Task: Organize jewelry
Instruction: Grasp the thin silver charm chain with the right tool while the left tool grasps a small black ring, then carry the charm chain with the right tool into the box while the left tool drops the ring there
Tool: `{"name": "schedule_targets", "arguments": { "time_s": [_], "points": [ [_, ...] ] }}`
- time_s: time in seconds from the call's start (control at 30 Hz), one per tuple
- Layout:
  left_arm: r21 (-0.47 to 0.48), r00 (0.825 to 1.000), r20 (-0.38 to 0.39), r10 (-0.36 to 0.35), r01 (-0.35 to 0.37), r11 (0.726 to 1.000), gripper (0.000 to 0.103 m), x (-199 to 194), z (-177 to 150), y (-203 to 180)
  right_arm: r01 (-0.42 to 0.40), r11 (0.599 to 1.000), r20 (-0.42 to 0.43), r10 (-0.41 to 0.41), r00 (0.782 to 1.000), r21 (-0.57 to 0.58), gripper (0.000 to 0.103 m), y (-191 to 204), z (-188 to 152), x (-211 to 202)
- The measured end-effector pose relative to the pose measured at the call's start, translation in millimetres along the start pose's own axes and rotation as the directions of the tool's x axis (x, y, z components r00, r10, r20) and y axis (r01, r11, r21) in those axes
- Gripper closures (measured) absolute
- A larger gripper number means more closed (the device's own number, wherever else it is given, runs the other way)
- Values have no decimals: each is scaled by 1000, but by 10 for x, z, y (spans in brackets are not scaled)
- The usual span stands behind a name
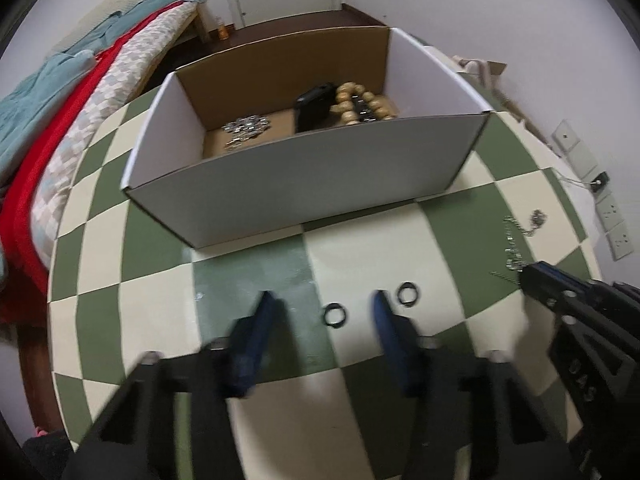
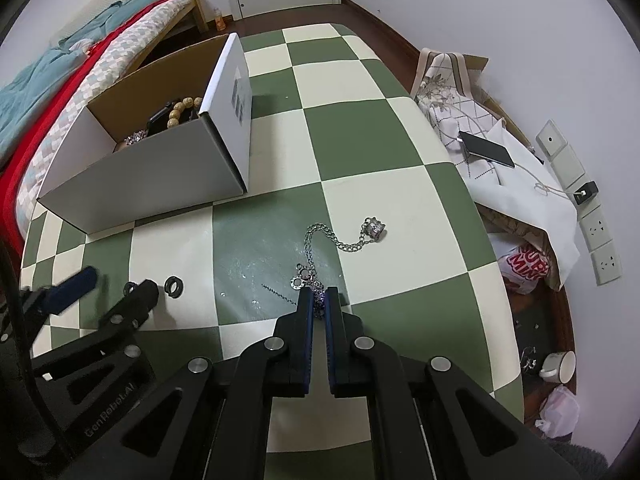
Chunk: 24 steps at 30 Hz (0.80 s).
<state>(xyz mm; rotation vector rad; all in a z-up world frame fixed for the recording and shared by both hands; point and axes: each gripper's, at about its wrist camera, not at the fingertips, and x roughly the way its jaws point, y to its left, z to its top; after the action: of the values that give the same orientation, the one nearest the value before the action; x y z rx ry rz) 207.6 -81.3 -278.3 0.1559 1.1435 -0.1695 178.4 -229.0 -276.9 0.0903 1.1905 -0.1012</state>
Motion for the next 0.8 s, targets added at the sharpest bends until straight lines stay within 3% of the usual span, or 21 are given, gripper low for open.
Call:
{"name": "schedule_targets", "arguments": {
  "time_s": [0.03,0.1,0.43,0.8],
  "points": [
    [5,1000,0,-3,3,1000,85,-10,-1,-35,0,1000,-1,0,1000,1,97,4,4,0],
    [12,1000,-1,-1,1,1000,93,-21,-3,-92,0,1000,-3,0,1000,4,97,8,13,3],
    [-15,1000,9,18,-17,1000,93,-52,-11,-10,-2,1000,18,2,1000,23,98,-5,17,-58],
    [-47,995,102,21,-16,999,93,-531,55,97,-5,1000,160,5,987,-1,99,112,83,-643]
  ]
}}
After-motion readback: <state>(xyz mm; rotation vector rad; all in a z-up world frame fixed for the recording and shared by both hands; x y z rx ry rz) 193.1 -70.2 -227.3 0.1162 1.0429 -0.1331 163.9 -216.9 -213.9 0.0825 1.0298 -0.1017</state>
